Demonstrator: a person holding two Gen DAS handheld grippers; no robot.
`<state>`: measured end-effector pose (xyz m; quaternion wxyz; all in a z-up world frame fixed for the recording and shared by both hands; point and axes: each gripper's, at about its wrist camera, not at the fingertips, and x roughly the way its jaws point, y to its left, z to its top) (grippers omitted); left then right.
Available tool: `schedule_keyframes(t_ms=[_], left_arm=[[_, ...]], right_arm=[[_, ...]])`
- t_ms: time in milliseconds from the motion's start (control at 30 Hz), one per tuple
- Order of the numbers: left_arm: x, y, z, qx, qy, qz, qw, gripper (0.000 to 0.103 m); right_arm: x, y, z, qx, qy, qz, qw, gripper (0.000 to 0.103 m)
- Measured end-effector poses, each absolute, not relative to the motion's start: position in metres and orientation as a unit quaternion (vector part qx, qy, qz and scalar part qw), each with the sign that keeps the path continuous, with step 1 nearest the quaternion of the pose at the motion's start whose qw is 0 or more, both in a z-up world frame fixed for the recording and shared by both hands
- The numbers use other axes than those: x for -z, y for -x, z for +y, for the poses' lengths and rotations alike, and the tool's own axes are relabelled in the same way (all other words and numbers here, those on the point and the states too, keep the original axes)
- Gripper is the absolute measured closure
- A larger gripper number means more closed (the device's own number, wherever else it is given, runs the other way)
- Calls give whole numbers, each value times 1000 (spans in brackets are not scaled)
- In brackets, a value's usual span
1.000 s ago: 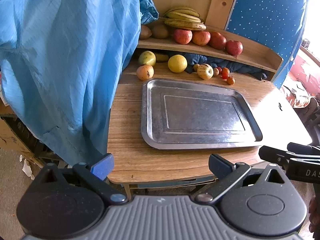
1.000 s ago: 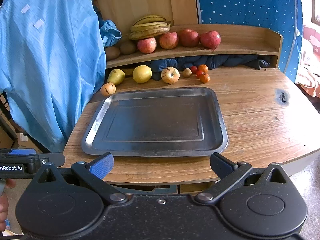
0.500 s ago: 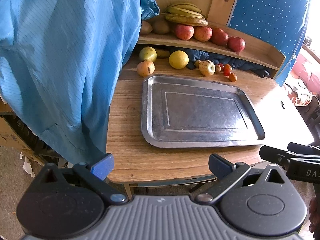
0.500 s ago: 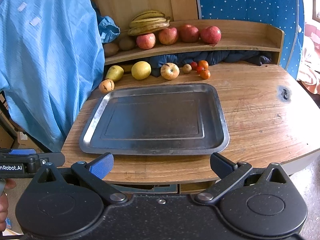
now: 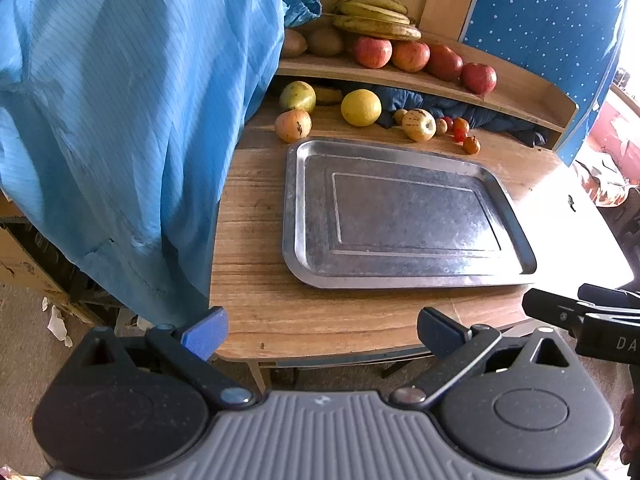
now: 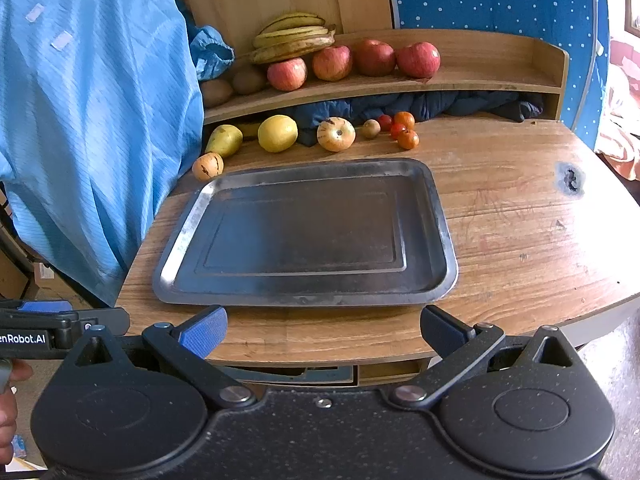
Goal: Organize fruits
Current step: 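Move both tools forward over the empty metal tray toward the fruits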
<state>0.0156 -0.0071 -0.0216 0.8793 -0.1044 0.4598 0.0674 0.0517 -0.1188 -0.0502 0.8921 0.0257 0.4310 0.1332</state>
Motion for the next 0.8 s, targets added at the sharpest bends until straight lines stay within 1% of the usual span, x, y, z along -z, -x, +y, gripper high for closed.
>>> schedule_keyframes(t_ms=[800], left_arm=[[26, -27, -12, -76, 105, 469, 873, 1]], right_arm=[[59, -63, -126, -133, -29, 445, 885, 1]])
